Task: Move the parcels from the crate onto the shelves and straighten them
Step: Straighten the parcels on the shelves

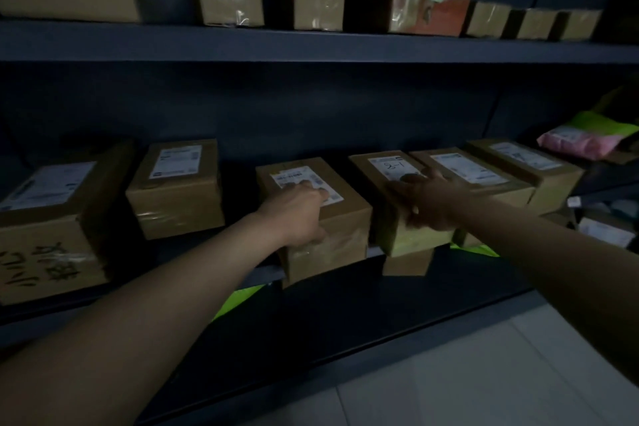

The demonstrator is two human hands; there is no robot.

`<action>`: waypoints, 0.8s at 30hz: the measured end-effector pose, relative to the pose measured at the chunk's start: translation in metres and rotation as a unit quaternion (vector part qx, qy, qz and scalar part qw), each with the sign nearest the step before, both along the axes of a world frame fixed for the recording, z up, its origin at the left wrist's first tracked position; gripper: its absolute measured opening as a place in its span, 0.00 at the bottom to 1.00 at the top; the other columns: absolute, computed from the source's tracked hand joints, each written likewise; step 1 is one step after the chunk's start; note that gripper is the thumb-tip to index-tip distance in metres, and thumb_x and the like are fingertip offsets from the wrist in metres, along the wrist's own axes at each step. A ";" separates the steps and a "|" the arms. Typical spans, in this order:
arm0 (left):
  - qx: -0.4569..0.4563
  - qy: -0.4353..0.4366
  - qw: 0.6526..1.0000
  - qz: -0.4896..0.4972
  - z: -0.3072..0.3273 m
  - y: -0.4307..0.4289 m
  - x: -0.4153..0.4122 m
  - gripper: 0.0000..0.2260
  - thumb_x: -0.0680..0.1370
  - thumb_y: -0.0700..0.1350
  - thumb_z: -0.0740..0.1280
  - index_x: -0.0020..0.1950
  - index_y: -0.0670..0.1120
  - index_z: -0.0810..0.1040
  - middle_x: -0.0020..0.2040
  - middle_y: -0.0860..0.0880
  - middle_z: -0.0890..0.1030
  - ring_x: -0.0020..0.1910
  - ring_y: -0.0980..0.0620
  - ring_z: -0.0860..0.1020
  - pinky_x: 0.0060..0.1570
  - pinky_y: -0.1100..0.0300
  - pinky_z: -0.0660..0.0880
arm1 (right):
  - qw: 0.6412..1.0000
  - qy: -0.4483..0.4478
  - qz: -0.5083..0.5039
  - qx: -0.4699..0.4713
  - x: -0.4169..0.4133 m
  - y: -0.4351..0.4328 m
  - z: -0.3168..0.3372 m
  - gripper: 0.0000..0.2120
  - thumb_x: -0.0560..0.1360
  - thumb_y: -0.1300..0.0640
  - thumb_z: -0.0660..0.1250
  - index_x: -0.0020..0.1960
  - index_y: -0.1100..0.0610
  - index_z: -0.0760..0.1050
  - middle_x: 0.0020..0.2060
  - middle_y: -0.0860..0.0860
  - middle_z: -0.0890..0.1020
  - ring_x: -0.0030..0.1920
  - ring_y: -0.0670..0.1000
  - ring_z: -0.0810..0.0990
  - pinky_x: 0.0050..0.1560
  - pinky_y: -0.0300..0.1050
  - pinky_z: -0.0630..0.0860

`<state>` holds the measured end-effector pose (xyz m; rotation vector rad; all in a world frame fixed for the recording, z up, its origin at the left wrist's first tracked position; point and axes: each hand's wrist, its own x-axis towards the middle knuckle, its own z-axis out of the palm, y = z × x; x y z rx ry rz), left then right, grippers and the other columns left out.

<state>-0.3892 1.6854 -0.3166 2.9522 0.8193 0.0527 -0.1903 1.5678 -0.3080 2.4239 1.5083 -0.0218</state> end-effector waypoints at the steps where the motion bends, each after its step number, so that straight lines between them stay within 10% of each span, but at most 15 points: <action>1: -0.004 -0.002 1.000 0.009 -0.001 0.005 0.002 0.28 0.73 0.53 0.70 0.70 0.47 0.67 0.64 0.44 0.70 0.62 0.46 0.70 0.58 0.56 0.70 | 1.000 0.015 0.014 0.011 0.007 0.006 -0.004 0.42 0.75 0.48 0.69 0.79 0.44 0.44 0.78 0.49 0.53 0.76 0.60 0.53 0.72 0.60 0.60; 24: -0.057 -0.038 0.985 0.161 -0.014 0.083 0.042 0.32 0.76 0.46 0.68 0.77 0.53 0.57 0.77 0.50 0.57 0.74 0.49 0.60 0.71 0.55 0.61 | 0.987 0.015 0.122 0.102 0.079 0.129 -0.033 0.38 0.78 0.50 0.64 0.79 0.44 0.43 0.78 0.50 0.53 0.76 0.60 0.54 0.73 0.60 0.56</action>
